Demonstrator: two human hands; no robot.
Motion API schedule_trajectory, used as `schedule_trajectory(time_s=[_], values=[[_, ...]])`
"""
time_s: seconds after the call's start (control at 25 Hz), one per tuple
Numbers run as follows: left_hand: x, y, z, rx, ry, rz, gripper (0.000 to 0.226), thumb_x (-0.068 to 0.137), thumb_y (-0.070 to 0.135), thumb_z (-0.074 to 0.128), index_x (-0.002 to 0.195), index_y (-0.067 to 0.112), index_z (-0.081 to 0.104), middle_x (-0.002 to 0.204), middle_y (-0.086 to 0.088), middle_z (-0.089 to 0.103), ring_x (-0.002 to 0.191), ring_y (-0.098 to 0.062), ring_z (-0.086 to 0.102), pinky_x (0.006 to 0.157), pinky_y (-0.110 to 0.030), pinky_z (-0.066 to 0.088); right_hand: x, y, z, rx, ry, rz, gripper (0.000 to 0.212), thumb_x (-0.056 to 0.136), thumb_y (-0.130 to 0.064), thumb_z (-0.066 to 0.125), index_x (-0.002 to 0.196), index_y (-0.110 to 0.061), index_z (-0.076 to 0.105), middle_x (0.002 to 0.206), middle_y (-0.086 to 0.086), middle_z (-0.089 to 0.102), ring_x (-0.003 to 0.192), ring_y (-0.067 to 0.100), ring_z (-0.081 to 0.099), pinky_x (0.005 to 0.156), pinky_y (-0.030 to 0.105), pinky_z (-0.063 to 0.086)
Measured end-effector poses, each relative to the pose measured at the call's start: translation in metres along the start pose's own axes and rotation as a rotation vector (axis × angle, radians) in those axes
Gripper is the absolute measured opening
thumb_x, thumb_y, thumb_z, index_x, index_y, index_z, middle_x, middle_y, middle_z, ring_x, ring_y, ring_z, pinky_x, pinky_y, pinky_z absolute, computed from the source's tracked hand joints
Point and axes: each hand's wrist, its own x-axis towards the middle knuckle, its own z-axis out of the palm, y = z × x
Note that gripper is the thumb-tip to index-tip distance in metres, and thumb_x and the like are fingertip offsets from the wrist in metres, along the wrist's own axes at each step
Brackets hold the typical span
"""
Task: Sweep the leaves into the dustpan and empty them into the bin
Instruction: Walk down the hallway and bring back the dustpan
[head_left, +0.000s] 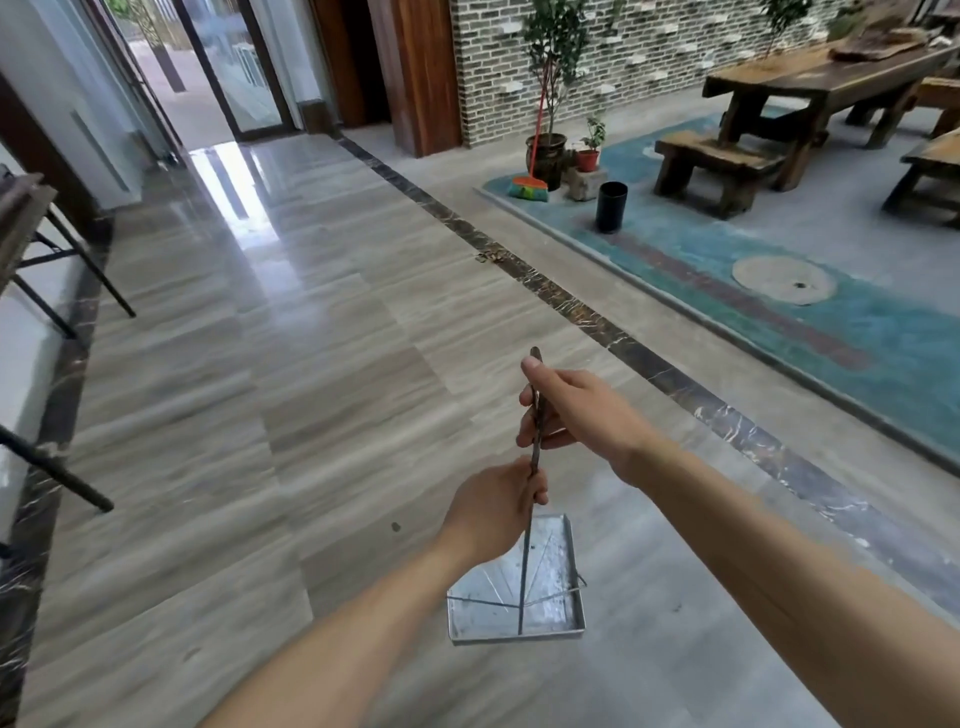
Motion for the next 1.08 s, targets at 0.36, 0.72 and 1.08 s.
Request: schedule_trajectory(time_s=[0.36,0.72,1.08], values=[[0.217,-0.076,-0.060,-0.070,-0.003,0.040,0.032,0.103,0.031,0.028,0.092,0.024,0.057,0.090,0.017,0.068,0.078,-0.007,0.058,0.080,-0.033,0.050,0.230,-0.040,-0.042,-0.075,0.018,-0.027,0.044,0.094,-0.055,0.045,0.087,-0.014,0.058,0.075,0.011,0.073,0.070,0.018,0.067,0.069,0.029,0.051],[0.453,-0.172,-0.145,-0.070,-0.109,0.083,0.032,0.102,0.034,0.027,0.095,0.026,0.057,0.101,0.013,0.071,0.094,-0.016,0.064,0.085,-0.039,0.051,0.477,-0.097,-0.073,-0.045,0.108,0.039,0.039,0.095,-0.048,0.049,0.086,-0.012,0.058,0.070,0.008,0.070,0.075,0.025,0.069,0.071,0.035,0.050],[0.671,-0.257,-0.209,-0.158,-0.116,0.025,0.029,0.102,0.030,0.030,0.094,0.022,0.057,0.101,0.009,0.071,0.094,-0.017,0.064,0.085,-0.039,0.051,0.724,-0.125,-0.110,-0.034,0.123,0.015,0.037,0.092,-0.047,0.050,0.079,-0.014,0.059,0.063,0.005,0.069,0.073,0.027,0.069,0.071,0.036,0.050]])
